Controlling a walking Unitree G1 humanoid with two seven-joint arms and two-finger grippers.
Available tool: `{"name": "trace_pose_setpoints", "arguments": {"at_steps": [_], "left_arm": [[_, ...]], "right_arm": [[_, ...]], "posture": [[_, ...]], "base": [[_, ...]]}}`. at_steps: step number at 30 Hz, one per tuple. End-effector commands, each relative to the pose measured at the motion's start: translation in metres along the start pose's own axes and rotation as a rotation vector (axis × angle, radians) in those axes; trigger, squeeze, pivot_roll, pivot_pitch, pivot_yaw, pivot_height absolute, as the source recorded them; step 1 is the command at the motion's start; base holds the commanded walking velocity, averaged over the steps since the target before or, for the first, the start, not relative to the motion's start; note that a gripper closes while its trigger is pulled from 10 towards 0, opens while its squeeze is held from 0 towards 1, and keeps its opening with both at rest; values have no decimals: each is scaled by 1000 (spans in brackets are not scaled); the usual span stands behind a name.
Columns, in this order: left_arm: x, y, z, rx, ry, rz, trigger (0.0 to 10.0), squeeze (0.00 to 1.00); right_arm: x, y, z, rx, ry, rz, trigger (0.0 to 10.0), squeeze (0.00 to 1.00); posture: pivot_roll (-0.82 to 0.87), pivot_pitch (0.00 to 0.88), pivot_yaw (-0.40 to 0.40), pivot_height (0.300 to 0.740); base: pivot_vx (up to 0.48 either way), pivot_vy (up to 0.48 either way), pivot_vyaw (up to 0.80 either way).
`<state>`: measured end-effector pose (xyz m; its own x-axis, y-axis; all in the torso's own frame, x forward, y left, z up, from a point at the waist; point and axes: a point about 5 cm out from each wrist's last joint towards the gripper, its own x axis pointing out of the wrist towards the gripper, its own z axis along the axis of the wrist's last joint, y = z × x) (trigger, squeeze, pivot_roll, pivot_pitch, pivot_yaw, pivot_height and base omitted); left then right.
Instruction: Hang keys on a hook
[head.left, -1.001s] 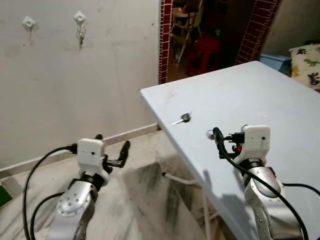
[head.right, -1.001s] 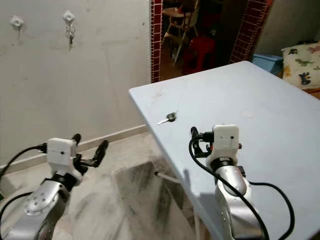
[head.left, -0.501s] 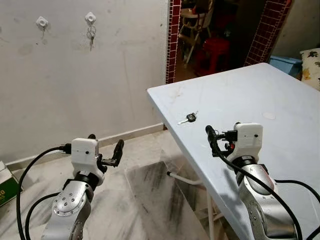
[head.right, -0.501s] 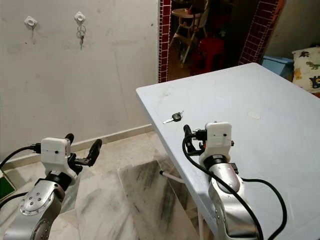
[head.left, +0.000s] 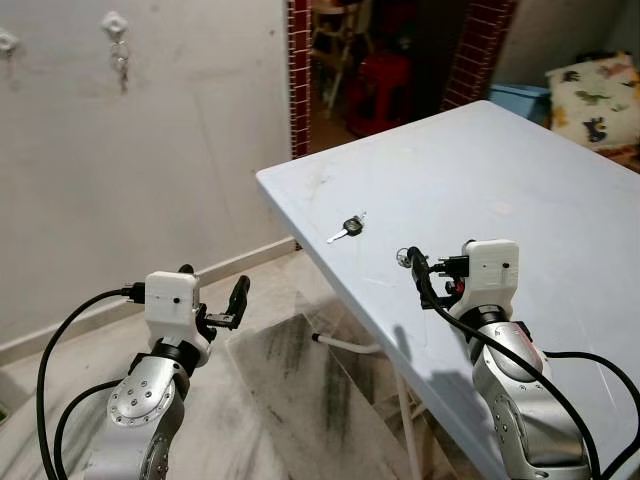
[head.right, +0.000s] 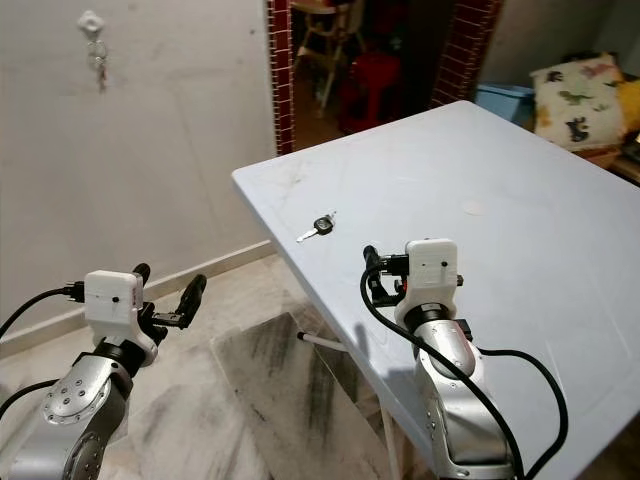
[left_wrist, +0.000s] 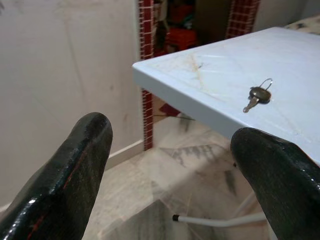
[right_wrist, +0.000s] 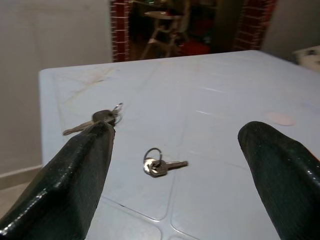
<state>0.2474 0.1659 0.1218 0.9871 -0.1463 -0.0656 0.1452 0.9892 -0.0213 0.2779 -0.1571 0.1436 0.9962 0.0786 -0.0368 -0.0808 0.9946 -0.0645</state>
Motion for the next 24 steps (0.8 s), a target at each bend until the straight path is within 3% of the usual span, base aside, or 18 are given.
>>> {"name": "trace_pose_setpoints", "arguments": {"at_steps": [1,24], "left_arm": [[0,3,-1,7,13,18,10000,0],[3,-1,-2,1,24,24,10000,0]], "right_arm": [[2,0,2,-1,-9,3,10000,0],[2,2,2,-7,-5,12,10000,0]], "posture": [[36,0,-2,740],[32,0,-5,740]], "base": [[0,0,-800],[0,0,-800]]}}
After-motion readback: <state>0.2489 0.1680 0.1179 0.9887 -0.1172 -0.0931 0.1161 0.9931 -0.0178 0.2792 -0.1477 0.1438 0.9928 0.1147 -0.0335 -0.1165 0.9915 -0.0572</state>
